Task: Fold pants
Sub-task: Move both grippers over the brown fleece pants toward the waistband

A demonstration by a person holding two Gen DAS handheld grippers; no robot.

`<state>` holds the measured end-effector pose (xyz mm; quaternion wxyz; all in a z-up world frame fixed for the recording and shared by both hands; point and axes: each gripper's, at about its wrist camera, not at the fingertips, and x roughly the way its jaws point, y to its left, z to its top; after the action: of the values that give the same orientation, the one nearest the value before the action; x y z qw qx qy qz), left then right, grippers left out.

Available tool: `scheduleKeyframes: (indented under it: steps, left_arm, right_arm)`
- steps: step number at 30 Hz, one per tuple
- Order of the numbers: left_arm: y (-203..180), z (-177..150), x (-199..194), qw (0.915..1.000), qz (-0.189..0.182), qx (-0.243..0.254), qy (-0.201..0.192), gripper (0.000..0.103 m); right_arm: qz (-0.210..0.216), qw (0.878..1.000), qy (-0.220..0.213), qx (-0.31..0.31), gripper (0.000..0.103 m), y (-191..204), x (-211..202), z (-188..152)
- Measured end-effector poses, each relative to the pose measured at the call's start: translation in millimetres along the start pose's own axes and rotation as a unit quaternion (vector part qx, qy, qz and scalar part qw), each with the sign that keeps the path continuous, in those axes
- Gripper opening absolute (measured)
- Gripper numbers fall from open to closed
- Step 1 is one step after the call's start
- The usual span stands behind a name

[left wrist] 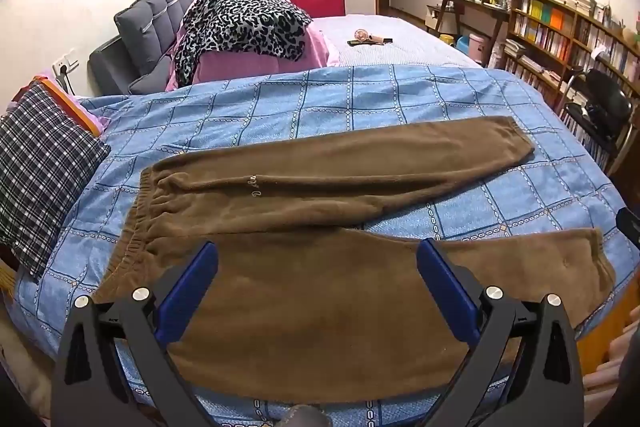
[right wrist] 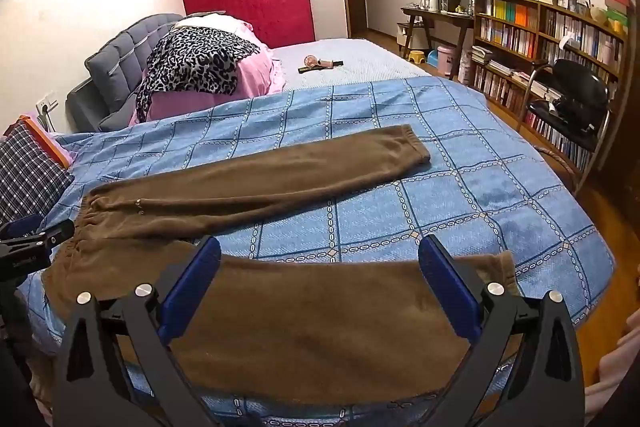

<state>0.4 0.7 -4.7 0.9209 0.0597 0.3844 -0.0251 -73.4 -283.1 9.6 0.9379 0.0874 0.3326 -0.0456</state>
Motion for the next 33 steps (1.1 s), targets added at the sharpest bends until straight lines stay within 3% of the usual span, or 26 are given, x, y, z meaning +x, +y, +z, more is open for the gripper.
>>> scheduleKeyframes:
  steps: [13,20,33]
  left_arm:
    - [4,-6,15,0.9998,0.002,0.000,0.020,0.098]
    - [6,-11,34,0.9987,0.002,-0.001,0.052,0.098]
    - [15,-10,43,0.9983,0.002,-0.008,0.058,0.098]
  right_arm:
    - [-0.009,1.000,0.012,0.010,0.100,-8,9,-4]
    - [-0.003,1.000,0.019,0.013,0.100,-9,14,-4]
    - [-0.005,0.999,0.031,0.011,0.100,-7,26,-3]
